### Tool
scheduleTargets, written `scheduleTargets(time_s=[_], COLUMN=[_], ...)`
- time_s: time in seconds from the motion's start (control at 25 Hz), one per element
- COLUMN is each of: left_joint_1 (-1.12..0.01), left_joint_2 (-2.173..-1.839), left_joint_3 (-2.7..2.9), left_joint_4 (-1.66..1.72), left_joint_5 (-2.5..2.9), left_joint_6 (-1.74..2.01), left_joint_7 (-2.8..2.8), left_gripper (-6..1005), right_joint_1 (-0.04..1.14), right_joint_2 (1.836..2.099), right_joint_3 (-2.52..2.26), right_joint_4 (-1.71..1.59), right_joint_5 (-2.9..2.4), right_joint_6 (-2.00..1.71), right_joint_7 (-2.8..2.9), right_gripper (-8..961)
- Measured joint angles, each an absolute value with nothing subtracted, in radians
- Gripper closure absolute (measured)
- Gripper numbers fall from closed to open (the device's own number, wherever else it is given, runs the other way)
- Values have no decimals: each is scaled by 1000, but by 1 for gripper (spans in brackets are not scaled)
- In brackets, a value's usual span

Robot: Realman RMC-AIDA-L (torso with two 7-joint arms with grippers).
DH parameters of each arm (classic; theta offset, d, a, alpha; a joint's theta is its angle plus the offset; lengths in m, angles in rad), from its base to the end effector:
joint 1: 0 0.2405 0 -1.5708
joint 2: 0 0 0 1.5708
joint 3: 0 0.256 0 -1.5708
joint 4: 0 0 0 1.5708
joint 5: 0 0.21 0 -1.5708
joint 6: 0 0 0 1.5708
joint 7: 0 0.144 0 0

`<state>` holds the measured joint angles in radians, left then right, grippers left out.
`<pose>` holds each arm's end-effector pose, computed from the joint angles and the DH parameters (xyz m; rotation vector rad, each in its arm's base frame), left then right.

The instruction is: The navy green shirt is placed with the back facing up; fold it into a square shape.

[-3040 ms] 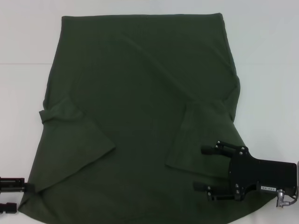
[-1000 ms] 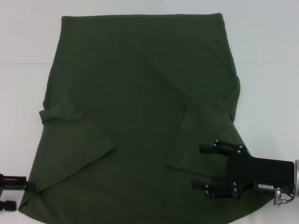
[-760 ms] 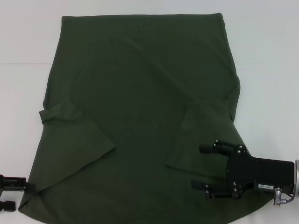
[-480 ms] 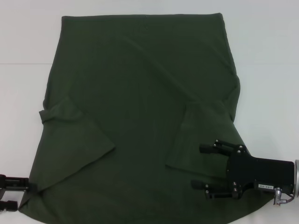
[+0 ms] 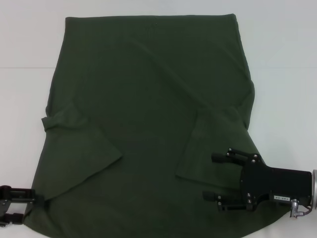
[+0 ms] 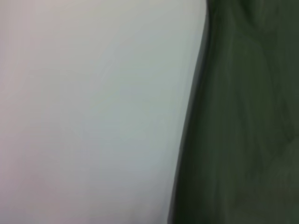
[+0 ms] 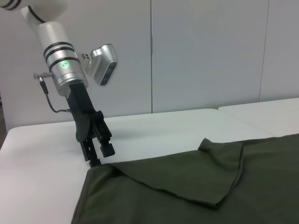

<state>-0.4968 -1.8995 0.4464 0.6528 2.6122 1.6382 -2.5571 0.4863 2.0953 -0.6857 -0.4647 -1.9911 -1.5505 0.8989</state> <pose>-0.3691 0.2860 0.0723 -1.8678 -2.2820 -0.1616 0.2793 0.2935 -0.0395 -2.7610 0.2357 0.7133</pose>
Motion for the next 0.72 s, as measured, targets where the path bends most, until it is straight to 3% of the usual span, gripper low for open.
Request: scheduleTargets(time_s=[0.72], left_joint_1=[-527], left_joint_2=[-1928], left_joint_3=[441], left_joint_4=[652], left_joint_5=[2605], left_joint_6=[1638], left_joint_7=[-2554], left_gripper=[122], right_joint_1=[484], right_joint_2=[2095], right_joint_3=[-680], right_joint_4=[-462], right_joint_5=[-1991], right_joint_6=[-1552], right_joint_7=[899], right_gripper=[10])
